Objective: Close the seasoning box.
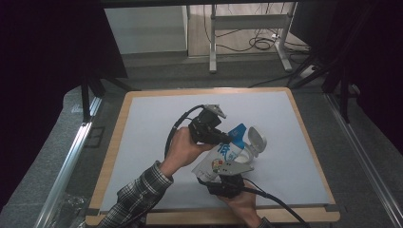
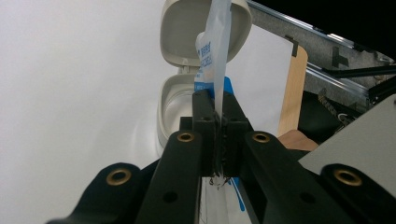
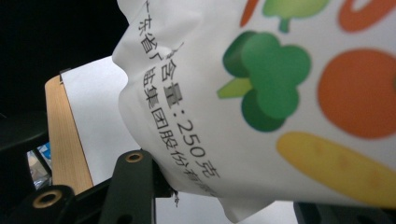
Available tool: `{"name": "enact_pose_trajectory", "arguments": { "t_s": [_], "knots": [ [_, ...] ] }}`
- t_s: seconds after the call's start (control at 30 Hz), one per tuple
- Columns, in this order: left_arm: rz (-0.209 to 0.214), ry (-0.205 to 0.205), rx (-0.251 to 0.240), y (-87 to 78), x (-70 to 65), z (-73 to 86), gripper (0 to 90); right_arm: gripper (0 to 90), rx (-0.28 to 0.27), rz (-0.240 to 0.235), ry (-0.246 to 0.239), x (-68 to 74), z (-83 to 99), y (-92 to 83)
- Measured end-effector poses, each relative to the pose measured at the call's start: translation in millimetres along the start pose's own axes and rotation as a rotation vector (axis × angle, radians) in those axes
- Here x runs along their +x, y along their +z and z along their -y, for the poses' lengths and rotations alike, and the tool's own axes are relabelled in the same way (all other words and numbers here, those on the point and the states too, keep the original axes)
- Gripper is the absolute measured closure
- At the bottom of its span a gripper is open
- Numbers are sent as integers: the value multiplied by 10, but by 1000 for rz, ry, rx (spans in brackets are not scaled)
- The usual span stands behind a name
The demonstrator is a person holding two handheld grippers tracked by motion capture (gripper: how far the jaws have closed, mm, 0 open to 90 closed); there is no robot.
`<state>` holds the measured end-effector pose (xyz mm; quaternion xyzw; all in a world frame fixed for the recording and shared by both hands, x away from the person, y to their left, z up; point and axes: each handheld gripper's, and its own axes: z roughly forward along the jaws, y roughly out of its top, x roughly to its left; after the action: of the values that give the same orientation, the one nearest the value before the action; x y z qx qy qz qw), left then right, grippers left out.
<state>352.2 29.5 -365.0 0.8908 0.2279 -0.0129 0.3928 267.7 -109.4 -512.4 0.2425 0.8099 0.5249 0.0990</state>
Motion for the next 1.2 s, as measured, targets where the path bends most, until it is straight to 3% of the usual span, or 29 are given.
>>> {"name": "enact_pose_trajectory", "arguments": {
  "t_s": [1.2],
  "knots": [
    [-20,-16,-80,-257,56,133,887,503,65,-3,31,-56,55,-4]
  ]
}}
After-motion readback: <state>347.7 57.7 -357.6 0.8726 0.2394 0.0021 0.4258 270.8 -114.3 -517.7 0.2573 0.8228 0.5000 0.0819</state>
